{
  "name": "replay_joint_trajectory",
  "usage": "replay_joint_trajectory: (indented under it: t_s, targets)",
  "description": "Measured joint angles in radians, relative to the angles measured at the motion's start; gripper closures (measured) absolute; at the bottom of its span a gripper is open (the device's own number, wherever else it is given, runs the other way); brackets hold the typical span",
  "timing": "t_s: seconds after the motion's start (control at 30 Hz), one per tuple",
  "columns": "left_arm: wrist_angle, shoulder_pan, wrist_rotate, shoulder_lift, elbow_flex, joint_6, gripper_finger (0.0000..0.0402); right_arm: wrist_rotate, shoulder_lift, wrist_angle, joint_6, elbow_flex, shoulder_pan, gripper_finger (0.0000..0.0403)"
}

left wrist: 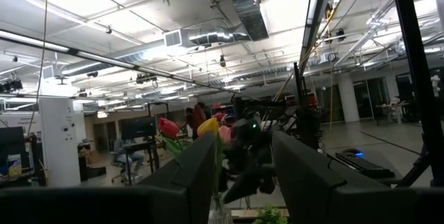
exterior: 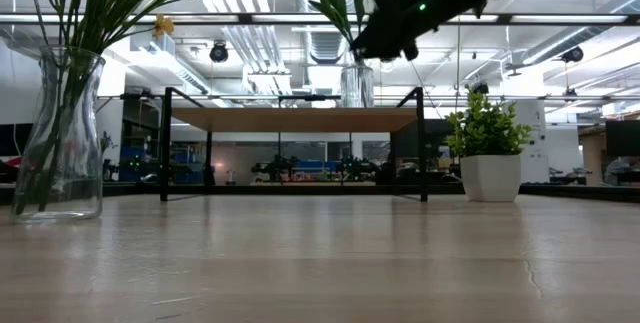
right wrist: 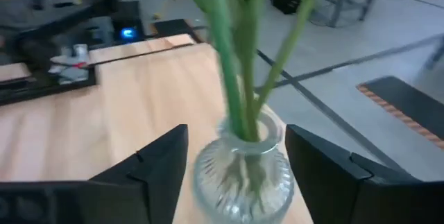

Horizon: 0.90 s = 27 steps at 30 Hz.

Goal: Pick and place flowers into a vace then onto a shelf
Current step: Put the transparent vase with flowers on the shelf

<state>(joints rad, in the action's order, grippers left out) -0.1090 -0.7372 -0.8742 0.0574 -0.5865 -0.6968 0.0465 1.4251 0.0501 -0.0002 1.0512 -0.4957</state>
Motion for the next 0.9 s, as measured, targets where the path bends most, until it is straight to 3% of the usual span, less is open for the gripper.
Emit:
replay_joint_trajectory:
  t_s: [0.27,0.37,0.5,0.67,0.8,0.9]
  targets:
    - [0.0,0.0,0.0,0.0,0.0,0.0,0.0274,0.201,-0.174,-0.099,-0.03,-0.061,0.003,0.0148]
    - [0.0,0.0,0.0,0.0,0.0,0.0,0.0274,0.305,-0.242,-0.085,-0.035,-0.157,0.031,0.015]
    - [0.0,0.0,0.0,0.0,0.0,0.0,0.0274,0.319,-0.379,-0.048,-0.028,-0.318,0.113,0.0163]
    - [0.0,0.0,0.0,0.0,0.0,0.0,0.0274,0.13,-0.55,0.125,0.05,-0.55,0.268,0.0184]
    - [0.0,0.0,0.0,0.0,0.0,0.0,0.0274,-0.041,-0.666,0.149,0.042,-0.679,0.421,0.0209]
    - [0.0,0.0,0.0,0.0,0.0,0.0,0.0274,-0.112,-0.763,0.172,0.045,-0.76,0.515,0.0236]
